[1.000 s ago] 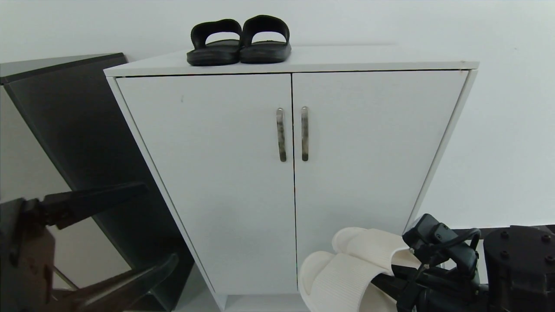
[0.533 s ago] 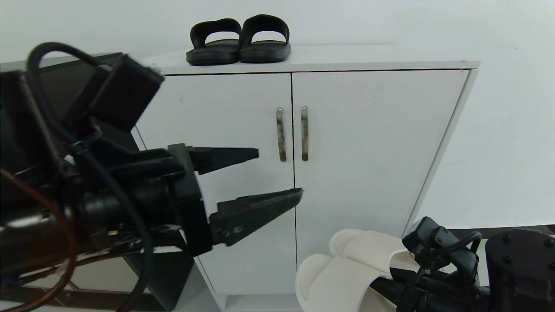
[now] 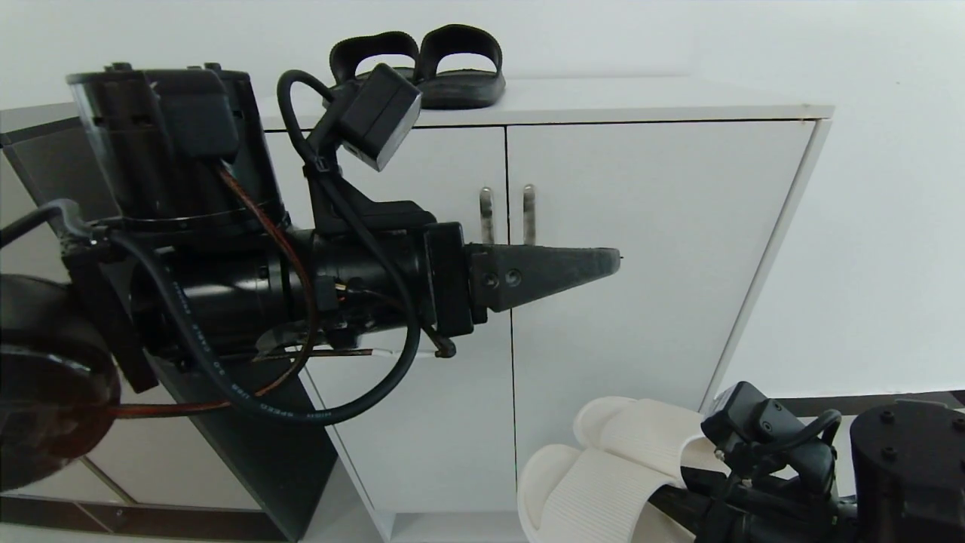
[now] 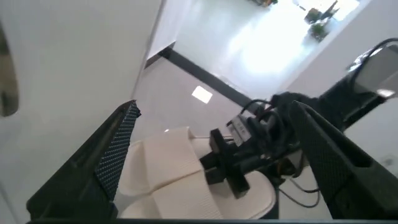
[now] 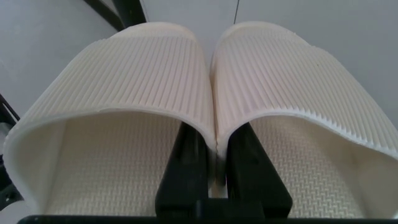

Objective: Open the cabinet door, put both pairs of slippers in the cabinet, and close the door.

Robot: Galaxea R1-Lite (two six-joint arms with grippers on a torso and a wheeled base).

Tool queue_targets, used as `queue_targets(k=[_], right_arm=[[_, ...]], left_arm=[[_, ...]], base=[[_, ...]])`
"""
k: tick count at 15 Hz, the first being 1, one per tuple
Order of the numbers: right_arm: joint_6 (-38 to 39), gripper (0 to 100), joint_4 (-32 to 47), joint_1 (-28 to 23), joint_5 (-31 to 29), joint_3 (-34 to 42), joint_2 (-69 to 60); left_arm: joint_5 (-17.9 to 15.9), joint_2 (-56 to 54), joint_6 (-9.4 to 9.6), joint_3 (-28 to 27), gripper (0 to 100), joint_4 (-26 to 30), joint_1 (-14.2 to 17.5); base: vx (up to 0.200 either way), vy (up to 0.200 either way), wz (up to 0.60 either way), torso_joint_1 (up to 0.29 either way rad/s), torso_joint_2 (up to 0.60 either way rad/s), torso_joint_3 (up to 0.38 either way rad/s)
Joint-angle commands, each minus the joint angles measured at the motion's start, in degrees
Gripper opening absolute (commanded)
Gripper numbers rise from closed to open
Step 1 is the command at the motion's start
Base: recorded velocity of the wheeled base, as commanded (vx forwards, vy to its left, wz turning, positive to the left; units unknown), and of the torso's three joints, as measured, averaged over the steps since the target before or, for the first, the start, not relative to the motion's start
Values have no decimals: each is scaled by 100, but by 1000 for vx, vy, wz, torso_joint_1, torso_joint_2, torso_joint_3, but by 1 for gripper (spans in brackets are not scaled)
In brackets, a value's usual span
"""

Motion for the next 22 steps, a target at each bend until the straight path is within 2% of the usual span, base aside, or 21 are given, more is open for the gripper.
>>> queue_targets(k=[1, 2, 3, 4, 5, 7, 13, 22], right_arm=[[-11, 0, -2, 2, -6, 15, -48], [-20, 0, -2, 2, 3, 33, -39], [-20, 0, -2, 2, 3, 42, -13], [-20, 0, -2, 2, 3, 42, -4], [-20, 0, -2, 2, 3, 42, -4], [-20, 0, -2, 2, 3, 42, -4], [-20, 0, -2, 2, 3, 77, -4], [-20, 0, -2, 2, 12, 129, -21]], left_arm=[[-12, 244, -25, -142, 100, -60, 147], [14, 323, 28, -177, 100, -78, 147], [208, 402, 177, -177, 100, -78, 129], [428, 455, 300, -195, 100, -78, 86], [849, 587, 494, -327, 100, -78, 6], [1113, 674, 503, -467, 100, -78, 33], [1113, 780, 503, -555, 100, -86, 340], [1166, 1378, 520, -1039, 100, -78, 393]], base=[[0, 0, 0, 0, 0, 0], [0, 0, 0, 0, 0, 0], [0, 0, 0, 0, 0, 0], [0, 0, 0, 0, 0, 0], [0, 0, 0, 0, 0, 0], [0, 0, 0, 0, 0, 0], [0, 0, 0, 0, 0, 0], [0, 0, 0, 0, 0, 0]])
